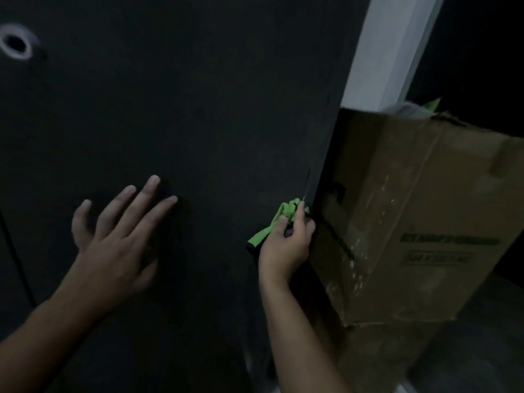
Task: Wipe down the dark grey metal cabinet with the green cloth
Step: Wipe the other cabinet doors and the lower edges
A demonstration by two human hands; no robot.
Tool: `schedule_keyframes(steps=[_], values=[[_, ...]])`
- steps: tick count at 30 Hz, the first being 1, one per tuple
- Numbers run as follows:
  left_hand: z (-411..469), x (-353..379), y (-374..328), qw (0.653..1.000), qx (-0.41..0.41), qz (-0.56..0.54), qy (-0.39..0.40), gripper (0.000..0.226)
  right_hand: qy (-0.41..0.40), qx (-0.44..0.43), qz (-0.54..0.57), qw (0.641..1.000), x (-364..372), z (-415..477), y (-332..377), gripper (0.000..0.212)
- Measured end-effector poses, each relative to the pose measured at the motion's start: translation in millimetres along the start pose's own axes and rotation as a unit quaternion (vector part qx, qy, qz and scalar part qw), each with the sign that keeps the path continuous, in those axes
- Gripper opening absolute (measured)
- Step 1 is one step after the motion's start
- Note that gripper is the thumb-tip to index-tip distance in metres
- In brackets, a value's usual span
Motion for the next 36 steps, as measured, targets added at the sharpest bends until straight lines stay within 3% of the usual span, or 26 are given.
schedule_keyframes(steps=[4, 7, 9, 11, 13, 14, 16, 19, 22, 24, 27, 31, 33, 36], values=[[58, -49, -12, 0.998, -0.017, 0.056, -0.038, 0.095, 0.068, -0.158, -0.074, 0.982, 5, 27, 51, 0.049], [84, -72, -18, 0.995, -0.008, 0.087, -0.043, 0.095, 0.131, -0.371, -0.162, 0.905, 3, 36, 69, 0.049], [93, -86, -20, 0.994, -0.001, 0.093, -0.052, 0.095, 0.179, -0.439, -0.15, 0.868, 1, 62, 76, 0.049], [100, -98, -18, 0.995, -0.01, 0.09, -0.051, 0.097, 0.166, -0.344, -0.042, 0.923, -6, 95, 94, 0.051], [107, -109, -18, 0.994, -0.015, 0.093, -0.048, 0.101, 0.073, -0.225, 0.043, 0.971, -7, 120, 118, 0.048], [110, -114, -18, 0.994, -0.014, 0.095, -0.05, 0.099, 0.024, -0.214, 0.041, 0.976, -3, 122, 134, 0.045], [117, -128, -18, 0.993, -0.016, 0.101, -0.054, 0.092, -0.003, -0.277, 0.006, 0.961, 10, 112, 162, 0.04], [133, -151, -18, 0.994, -0.034, 0.087, -0.058, 0.089, 0.119, -0.437, -0.071, 0.889, 32, 73, 173, 0.045], [147, -169, -21, 0.993, -0.039, 0.083, -0.069, 0.089, 0.222, -0.595, -0.17, 0.753, 42, 38, 150, 0.053], [153, -173, -25, 0.994, -0.042, 0.084, -0.059, 0.089, 0.235, -0.66, -0.212, 0.681, 37, 41, 142, 0.057], [161, -175, -30, 0.993, -0.037, 0.099, -0.061, 0.092, 0.174, -0.71, -0.252, 0.634, 26, 73, 157, 0.065], [171, -191, -27, 0.991, -0.03, 0.087, -0.1, 0.091, 0.09, -0.686, -0.185, 0.698, 20, 126, 195, 0.043], [175, -198, -22, 0.989, -0.03, 0.07, -0.125, 0.082, 0.075, -0.625, -0.125, 0.767, 27, 148, 219, 0.04], [182, -210, -10, 0.987, -0.038, 0.038, -0.154, 0.076, 0.035, -0.452, 0.019, 0.891, 45, 175, 270, 0.044]])
Point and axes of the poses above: each hand's wrist, its own z-axis towards the middle knuckle, its own x-axis out of the palm, y = z × x, the point moved 4 cm from there along z, towards the middle knuckle, and after that the axes turned 1 degree about -z, right-handed, at the moved point
